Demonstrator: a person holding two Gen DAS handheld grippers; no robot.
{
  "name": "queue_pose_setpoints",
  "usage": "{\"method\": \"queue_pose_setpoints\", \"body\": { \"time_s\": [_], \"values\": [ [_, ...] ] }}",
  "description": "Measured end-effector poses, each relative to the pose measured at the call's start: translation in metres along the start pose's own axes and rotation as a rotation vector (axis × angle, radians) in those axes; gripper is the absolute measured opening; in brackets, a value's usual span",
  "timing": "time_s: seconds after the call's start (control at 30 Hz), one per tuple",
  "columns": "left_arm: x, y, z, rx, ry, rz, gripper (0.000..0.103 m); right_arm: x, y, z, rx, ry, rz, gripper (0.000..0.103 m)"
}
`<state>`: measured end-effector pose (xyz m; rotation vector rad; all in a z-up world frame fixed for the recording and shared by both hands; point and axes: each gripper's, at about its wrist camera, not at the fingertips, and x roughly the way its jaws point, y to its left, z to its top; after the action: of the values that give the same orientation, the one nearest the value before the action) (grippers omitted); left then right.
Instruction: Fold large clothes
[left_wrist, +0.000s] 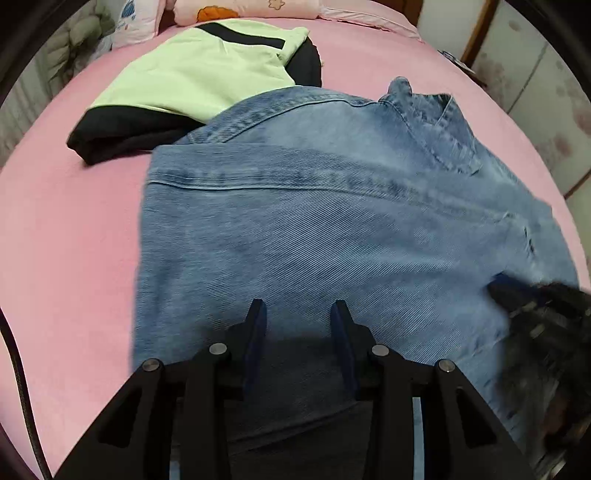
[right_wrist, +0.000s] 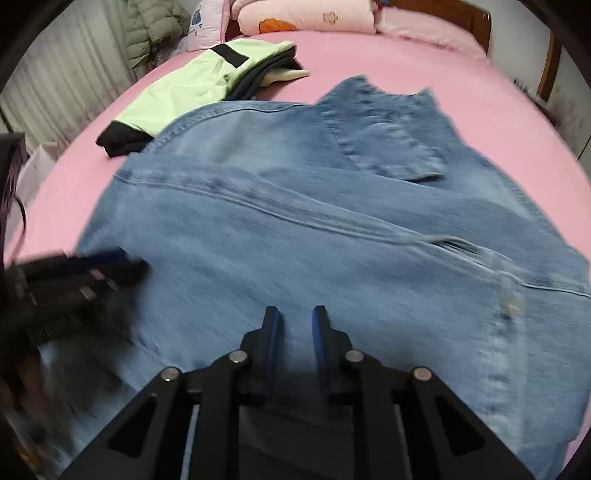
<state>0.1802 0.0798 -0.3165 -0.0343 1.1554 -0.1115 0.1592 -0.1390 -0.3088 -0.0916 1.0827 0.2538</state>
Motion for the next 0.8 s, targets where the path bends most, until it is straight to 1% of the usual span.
{"method": "queue_pose_setpoints", "body": {
  "time_s": [0.03,0.07,0.1,0.13,0.17,0.2,0.23,0.27,0.3,0.33,0.37,0.4,0.47,0.53,0.6,0.63,0.67,0.73,0.8],
  "values": [
    [-0.002,0.003,-0.002,0.016,-0.001,0.004,0.036,-0.007,-0.015,-0.008,0.010,-0.005,-0.051,0.014],
    [-0.004,0.006,-0.005,0.031,0.000,0.001,0.036,-0.010,-0.030,-0.014,0.030,0.000,-0.099,0.016],
    [-0.006,0.008,-0.007,0.043,0.000,0.001,0.036,-0.011,-0.042,-0.019,0.052,0.011,-0.135,0.020],
    [-0.007,0.010,-0.007,0.053,0.001,0.003,0.036,-0.012,-0.061,-0.025,0.091,0.027,-0.157,0.020],
    [-0.009,0.012,-0.009,0.062,0.005,0.007,0.036,-0.018,-0.082,-0.032,0.154,0.019,-0.082,0.015],
    [-0.011,0.014,-0.010,0.063,0.010,0.002,0.036,-0.021,-0.090,-0.034,0.187,0.017,-0.047,0.007],
    [-0.014,0.015,-0.011,0.058,0.015,0.001,0.036,-0.025,-0.100,-0.036,0.232,0.034,-0.004,0.003],
    [-0.017,0.016,-0.011,0.049,0.023,0.005,0.036,-0.028,-0.101,-0.036,0.241,0.045,-0.009,0.003],
    [-0.022,0.018,-0.011,0.038,0.036,0.010,0.039,-0.031,-0.100,-0.034,0.236,0.061,-0.057,0.005],
    [-0.025,0.017,-0.010,0.025,0.050,0.019,0.041,-0.036,-0.097,-0.032,0.227,0.074,-0.083,0.009],
    [-0.031,0.017,-0.011,0.016,0.057,0.029,0.048,-0.041,-0.094,-0.030,0.229,0.076,-0.085,0.009],
    [-0.038,0.015,-0.011,0.009,0.060,0.043,0.056,-0.048,-0.093,-0.029,0.237,0.073,-0.074,0.009],
    [-0.054,0.009,-0.010,0.008,0.049,0.074,0.062,-0.067,-0.092,-0.026,0.257,0.046,-0.044,0.009],
    [-0.075,0.003,-0.007,0.007,0.031,0.083,0.065,-0.084,-0.086,-0.021,0.259,0.031,-0.038,0.009],
    [-0.098,-0.005,-0.003,0.000,0.015,0.097,0.071,-0.108,-0.080,-0.017,0.260,0.020,-0.020,0.009],
    [-0.109,-0.008,-0.001,-0.006,0.006,0.102,0.072,-0.112,-0.078,-0.012,0.257,0.020,-0.011,0.009],
    [-0.126,-0.012,0.001,-0.019,-0.010,0.103,0.075,-0.122,-0.076,-0.009,0.250,0.020,-0.002,0.009],
    [-0.149,-0.017,0.006,-0.037,-0.035,0.097,0.077,-0.144,-0.072,-0.003,0.233,0.016,-0.002,0.009],
    [-0.179,-0.023,0.009,-0.062,-0.064,0.088,0.082,-0.163,-0.071,0.002,0.226,0.001,0.005,0.009]
  ]
}}
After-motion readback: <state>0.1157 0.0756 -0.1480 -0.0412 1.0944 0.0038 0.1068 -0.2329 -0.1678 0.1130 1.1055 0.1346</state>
